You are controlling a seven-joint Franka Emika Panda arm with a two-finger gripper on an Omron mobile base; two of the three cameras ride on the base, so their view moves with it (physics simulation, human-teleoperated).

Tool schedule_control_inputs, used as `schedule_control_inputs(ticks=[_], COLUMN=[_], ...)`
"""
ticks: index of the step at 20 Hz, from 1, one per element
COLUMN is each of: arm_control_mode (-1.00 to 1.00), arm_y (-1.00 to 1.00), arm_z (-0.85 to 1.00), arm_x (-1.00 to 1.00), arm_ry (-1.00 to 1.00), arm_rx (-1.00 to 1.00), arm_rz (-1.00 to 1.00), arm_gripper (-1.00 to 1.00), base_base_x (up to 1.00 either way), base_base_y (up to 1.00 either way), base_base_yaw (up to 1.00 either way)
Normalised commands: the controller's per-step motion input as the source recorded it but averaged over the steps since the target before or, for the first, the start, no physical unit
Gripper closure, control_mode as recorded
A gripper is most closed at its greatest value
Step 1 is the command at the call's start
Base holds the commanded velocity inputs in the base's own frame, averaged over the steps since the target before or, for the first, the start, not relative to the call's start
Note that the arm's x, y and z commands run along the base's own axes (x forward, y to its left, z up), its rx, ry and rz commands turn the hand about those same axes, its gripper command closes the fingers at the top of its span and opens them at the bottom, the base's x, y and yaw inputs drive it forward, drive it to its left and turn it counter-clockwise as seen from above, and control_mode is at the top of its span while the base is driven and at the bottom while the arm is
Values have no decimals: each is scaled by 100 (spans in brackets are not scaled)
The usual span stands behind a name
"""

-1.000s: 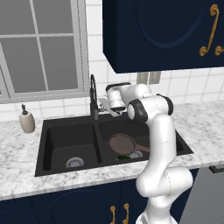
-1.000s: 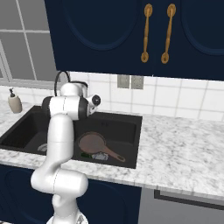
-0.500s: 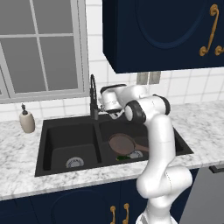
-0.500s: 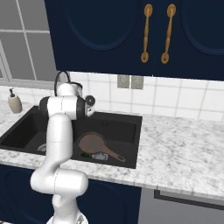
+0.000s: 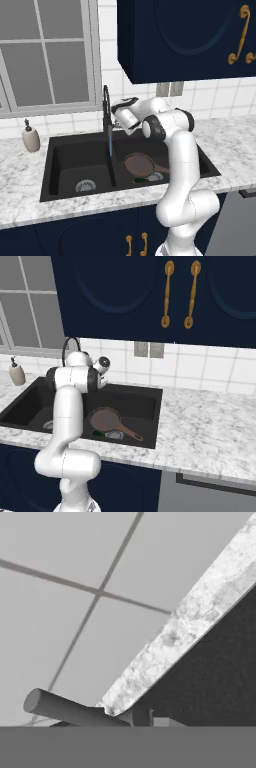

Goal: Pick the pan and sponge and place them into the sink. Then turn on the water.

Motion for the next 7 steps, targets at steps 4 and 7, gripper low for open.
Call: schedule_control_inputs(ticks=[4,7], arm_control_mode=[-100,-100], arm_y=[-9,-6], arm_z=[-2,-9], arm_x=[1,0], arm_ry=[9,6], arm_rx=[14,9], arm_rz=[0,0], arm_gripper=[100,100], base_base_x=[0,0], base_base_y=[0,0], base_base_yaw=[0,0])
